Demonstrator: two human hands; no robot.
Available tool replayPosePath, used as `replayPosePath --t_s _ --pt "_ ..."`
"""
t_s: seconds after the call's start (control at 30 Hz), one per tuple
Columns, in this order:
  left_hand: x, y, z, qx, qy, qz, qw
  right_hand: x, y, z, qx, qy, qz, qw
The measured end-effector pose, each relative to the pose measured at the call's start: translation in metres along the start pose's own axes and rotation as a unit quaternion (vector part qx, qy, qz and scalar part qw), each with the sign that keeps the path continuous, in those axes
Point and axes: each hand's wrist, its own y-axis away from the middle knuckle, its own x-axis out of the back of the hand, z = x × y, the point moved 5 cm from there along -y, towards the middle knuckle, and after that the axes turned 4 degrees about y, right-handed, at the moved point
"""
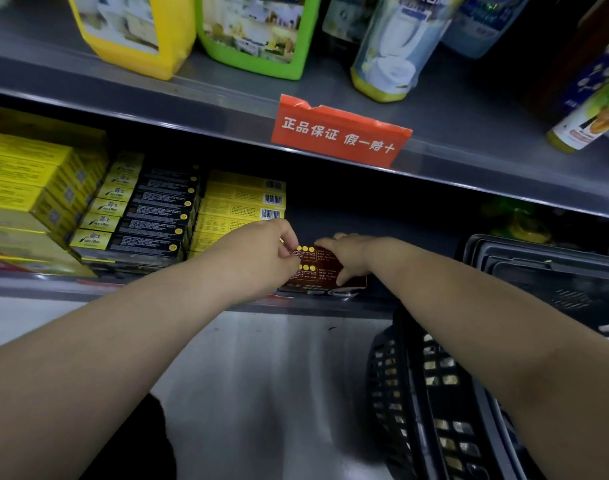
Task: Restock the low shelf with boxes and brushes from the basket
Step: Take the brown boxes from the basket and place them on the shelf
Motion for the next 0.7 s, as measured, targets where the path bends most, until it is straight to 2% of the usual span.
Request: replayPosePath --t_s 0.13,0.27,0.4,0.47,0.57,0.7 --pt "-0.007 0.009 0.022 -0.06 -0.011 0.004 0.998 0.042 0.039 -0.002 0.002 -0.131 0.097 0.987" --pt "-0.034 0.011 0.062 -0.128 -0.017 0.02 0.991 0.07 0.116 0.01 0.034 -0.271 0.216 0.938" --pt "-0.079 0.014 0.12 -0.212 -0.032 0.019 0.977 0.053 0.199 0.04 0.06 -0.356 0.3 0.883" --pt "-0.107 0.019 0.147 -0.26 -0.054 0.005 0.964 0.031 0.23 0.063 0.046 -0.392 0.321 0.861" --pt "-0.147 0.027 0.164 -0.299 -0.108 -0.038 0.947 -0.014 0.257 0.103 -0.02 -0.423 0.322 0.847" --pt "-0.19 0.028 0.177 -0.339 -0.17 -0.068 0.923 -0.094 0.265 0.167 -0.154 -0.436 0.259 0.848"
